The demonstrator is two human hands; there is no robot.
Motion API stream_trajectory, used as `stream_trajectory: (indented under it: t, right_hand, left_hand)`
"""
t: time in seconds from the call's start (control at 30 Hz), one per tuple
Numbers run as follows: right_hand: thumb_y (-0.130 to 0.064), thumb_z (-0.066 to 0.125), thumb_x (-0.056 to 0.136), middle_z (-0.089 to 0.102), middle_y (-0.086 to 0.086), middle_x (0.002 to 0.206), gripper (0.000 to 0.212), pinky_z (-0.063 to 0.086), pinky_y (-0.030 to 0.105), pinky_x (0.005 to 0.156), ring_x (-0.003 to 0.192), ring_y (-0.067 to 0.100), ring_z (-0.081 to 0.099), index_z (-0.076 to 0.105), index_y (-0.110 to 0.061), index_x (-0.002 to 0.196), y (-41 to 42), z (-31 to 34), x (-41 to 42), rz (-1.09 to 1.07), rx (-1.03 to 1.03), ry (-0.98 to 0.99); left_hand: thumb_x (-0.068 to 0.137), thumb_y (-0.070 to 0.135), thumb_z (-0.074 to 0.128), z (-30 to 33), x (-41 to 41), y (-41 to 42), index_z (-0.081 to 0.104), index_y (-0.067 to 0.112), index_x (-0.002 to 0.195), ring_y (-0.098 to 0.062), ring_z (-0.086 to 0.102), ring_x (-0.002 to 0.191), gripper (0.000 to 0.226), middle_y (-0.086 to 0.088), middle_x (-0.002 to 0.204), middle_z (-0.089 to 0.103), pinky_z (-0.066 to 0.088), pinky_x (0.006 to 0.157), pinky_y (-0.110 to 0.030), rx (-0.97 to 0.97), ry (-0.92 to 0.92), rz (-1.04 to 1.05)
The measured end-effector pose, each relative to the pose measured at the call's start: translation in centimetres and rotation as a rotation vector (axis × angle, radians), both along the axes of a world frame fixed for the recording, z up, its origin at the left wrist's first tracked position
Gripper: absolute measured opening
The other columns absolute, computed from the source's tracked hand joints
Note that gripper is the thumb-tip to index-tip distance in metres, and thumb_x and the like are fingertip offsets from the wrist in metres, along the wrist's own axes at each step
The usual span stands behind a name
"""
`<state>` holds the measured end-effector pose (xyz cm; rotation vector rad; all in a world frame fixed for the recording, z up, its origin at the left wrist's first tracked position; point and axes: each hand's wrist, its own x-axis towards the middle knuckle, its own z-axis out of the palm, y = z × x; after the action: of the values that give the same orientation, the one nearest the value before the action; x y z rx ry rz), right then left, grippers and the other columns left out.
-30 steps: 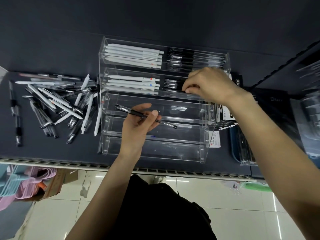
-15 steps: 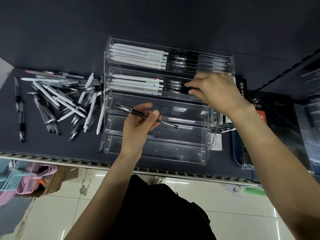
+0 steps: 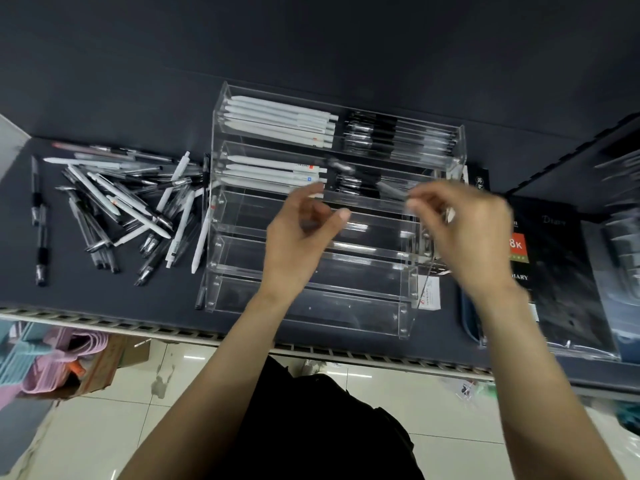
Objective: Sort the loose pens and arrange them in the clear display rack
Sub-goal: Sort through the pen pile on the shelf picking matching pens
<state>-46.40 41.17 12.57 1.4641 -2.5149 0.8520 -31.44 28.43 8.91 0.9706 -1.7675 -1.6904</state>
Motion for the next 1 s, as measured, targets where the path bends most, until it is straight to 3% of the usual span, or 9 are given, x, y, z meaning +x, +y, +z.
stream_trajectory:
  t: [0.07, 0.17, 0.23, 0.37, 0.57, 0.67, 0.8, 0.87, 1.0]
  right_hand:
    - [-0.025, 0.066, 0.087, 0.071, 0.001, 0.09, 0.011, 0.048, 0.031, 0.06, 0.075, 0.026, 0.067, 0.071, -0.016, 0.092, 0.7, 0.8, -2.2, -0.11, 0.062, 0.132]
    - [-0.023, 0.066, 0.087, 0.068, 0.003, 0.092, 0.009, 0.046, 0.034, 0.058, 0.072, 0.034, 0.065, 0.07, -0.015, 0.089, 0.2, 0.7, -3.6, -0.11, 0.217, 0.229]
    - [-0.021, 0.066, 0.086, 0.068, 0.003, 0.09, 0.008, 0.044, 0.032, 0.057, 0.071, 0.034, 0.065, 0.071, -0.014, 0.087, -0.4, 0.5, -3.8, -0.055, 0.286, 0.265]
    - [-0.015, 0.068, 0.083, 0.066, 0.004, 0.082, 0.005, 0.032, 0.026, 0.053, 0.064, 0.031, 0.063, 0.072, -0.012, 0.081, -1.5, 0.0, -4.1, 0.004, 0.376, 0.387]
    - [-0.006, 0.072, 0.076, 0.062, -0.001, 0.081, 0.013, 0.035, 0.022, 0.049, 0.074, 0.023, 0.062, 0.071, -0.018, 0.08, -2.8, -1.4, -4.5, 0.003, 0.644, 0.466]
    - [-0.004, 0.071, 0.078, 0.065, -0.003, 0.084, 0.027, 0.034, 0.023, 0.053, 0.07, 0.024, 0.066, 0.07, -0.024, 0.096, -2.7, -1.8, -4.3, -0.001, 0.619, 0.411]
    - [0.001, 0.07, 0.078, 0.066, 0.0, 0.084, 0.029, 0.043, 0.026, 0.052, 0.068, 0.028, 0.066, 0.07, -0.021, 0.097, -2.4, -1.8, -4.1, 0.019, 0.509, 0.352]
    - [0.0, 0.066, 0.081, 0.067, 0.002, 0.088, 0.025, 0.052, 0.033, 0.053, 0.074, 0.03, 0.066, 0.072, -0.018, 0.097, -2.2, -1.6, -3.8, 0.093, 0.432, 0.311]
    - [-0.009, 0.053, 0.092, 0.068, 0.003, 0.099, 0.023, 0.056, 0.041, 0.06, 0.089, 0.029, 0.065, 0.071, -0.016, 0.104, -1.7, -1.4, -2.8, 0.153, 0.385, 0.215]
  left_hand:
    - [0.087, 0.021, 0.068, -0.3, -0.3, -1.6, 0.055, 0.016, 0.122, -0.009, 0.063, 0.087, 0.037, 0.007, 0.092, 0.064, 0.049, 0.08, -0.018, -0.32, -0.076, 0.023]
    - [0.09, 0.022, 0.06, -1.3, -1.1, -3.7, 0.06, 0.014, 0.116, -0.02, 0.06, 0.095, 0.027, 0.007, 0.099, 0.069, 0.04, 0.086, -0.028, -0.811, -0.265, 0.009]
    - [0.089, 0.028, 0.052, -1.7, -1.8, -4.0, 0.063, 0.015, 0.11, -0.024, 0.061, 0.093, 0.027, 0.006, 0.096, 0.072, 0.038, 0.082, -0.033, -0.951, -0.336, -0.026]
    - [0.087, 0.03, 0.047, -1.9, -2.5, -3.4, 0.069, 0.017, 0.1, -0.027, 0.061, 0.086, 0.028, 0.004, 0.082, 0.072, 0.043, 0.076, -0.037, -1.059, -0.376, -0.047]
    - [0.086, 0.029, 0.053, -2.0, -2.8, -3.5, 0.073, 0.022, 0.097, -0.028, 0.061, 0.089, 0.023, 0.004, 0.083, 0.073, 0.044, 0.076, -0.038, -1.13, -0.417, -0.065]
    - [0.086, 0.028, 0.056, -2.0, -2.9, -3.7, 0.073, 0.022, 0.097, -0.028, 0.061, 0.088, 0.021, 0.004, 0.081, 0.073, 0.043, 0.075, -0.037, -1.142, -0.423, -0.064]
    - [0.086, 0.028, 0.056, -2.0, -3.1, -3.7, 0.072, 0.02, 0.099, -0.028, 0.061, 0.087, 0.021, 0.004, 0.079, 0.073, 0.043, 0.076, -0.037, -1.134, -0.425, -0.06]
    - [0.087, 0.03, 0.055, -1.9, -3.1, -3.7, 0.071, 0.019, 0.1, -0.028, 0.062, 0.087, 0.023, 0.003, 0.079, 0.073, 0.044, 0.076, -0.038, -1.143, -0.458, -0.043]
    - [0.085, 0.025, 0.059, -1.6, -3.4, -3.4, 0.073, 0.019, 0.091, -0.027, 0.063, 0.08, 0.016, 0.004, 0.07, 0.071, 0.044, 0.075, -0.036, -1.135, -0.434, -0.019]
